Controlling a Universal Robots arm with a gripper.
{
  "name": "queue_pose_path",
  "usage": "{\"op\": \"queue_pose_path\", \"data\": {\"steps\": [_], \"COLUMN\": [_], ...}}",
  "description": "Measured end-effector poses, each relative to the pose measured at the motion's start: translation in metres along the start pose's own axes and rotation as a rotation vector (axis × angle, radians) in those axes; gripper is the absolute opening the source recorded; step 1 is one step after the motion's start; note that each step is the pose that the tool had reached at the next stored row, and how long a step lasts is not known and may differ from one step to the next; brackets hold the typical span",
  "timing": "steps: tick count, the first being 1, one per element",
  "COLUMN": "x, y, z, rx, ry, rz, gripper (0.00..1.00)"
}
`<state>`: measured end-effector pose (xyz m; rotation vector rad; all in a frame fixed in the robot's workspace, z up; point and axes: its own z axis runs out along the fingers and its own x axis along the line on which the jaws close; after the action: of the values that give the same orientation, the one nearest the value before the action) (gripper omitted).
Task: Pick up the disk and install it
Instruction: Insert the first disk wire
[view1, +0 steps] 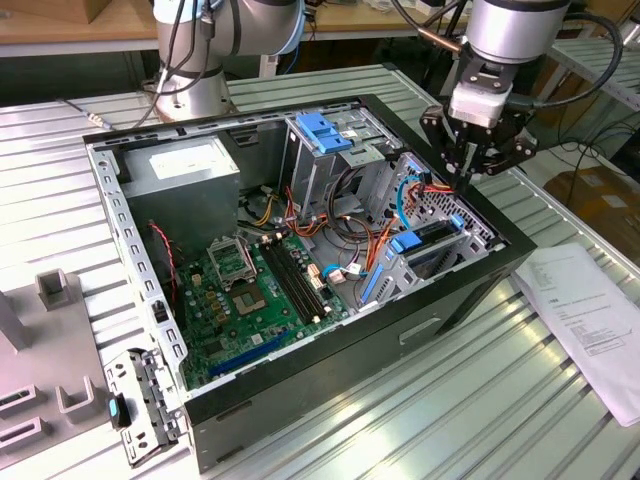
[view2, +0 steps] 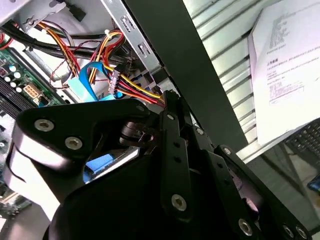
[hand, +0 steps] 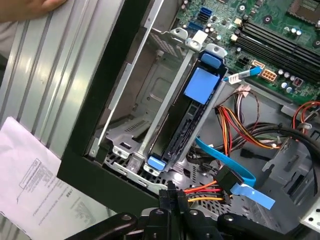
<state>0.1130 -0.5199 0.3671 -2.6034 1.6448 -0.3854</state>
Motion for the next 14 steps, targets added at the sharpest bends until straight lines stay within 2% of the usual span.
{"op": "queue_pose_path", "data": {"steps": [4, 5, 6, 7, 8, 9, 10, 11, 14], "x": [-0.0001, -0.0001, 0.0, 0.0, -0.0001, -0.0002, 0.0, 0.0009, 0.0056], "y": [0.0, 0.0001, 0.0001, 0.0001, 0.0001, 0.0001, 0.0003, 0.0007, 0.003], "z": [0.0004, 0.0004, 0.0003, 0.0003, 0.0003, 0.0004, 0.0004, 0.0004, 0.001], "rx": [-0.0157, -0.0219, -0.0244, -0.0239, -0.0211, -0.008, -0.0031, -0.002, -0.0027], "ry": [0.0137, 0.019, 0.0197, 0.0151, 0.0062, -0.0317, -0.046, -0.0495, -0.0493], "rz": [0.08, 0.112, 0.13, 0.141, 0.148, 0.165, 0.172, 0.176, 0.182], "gripper": [0.16, 0.16, 0.16, 0.16, 0.16, 0.16, 0.16, 0.16, 0.16]}}
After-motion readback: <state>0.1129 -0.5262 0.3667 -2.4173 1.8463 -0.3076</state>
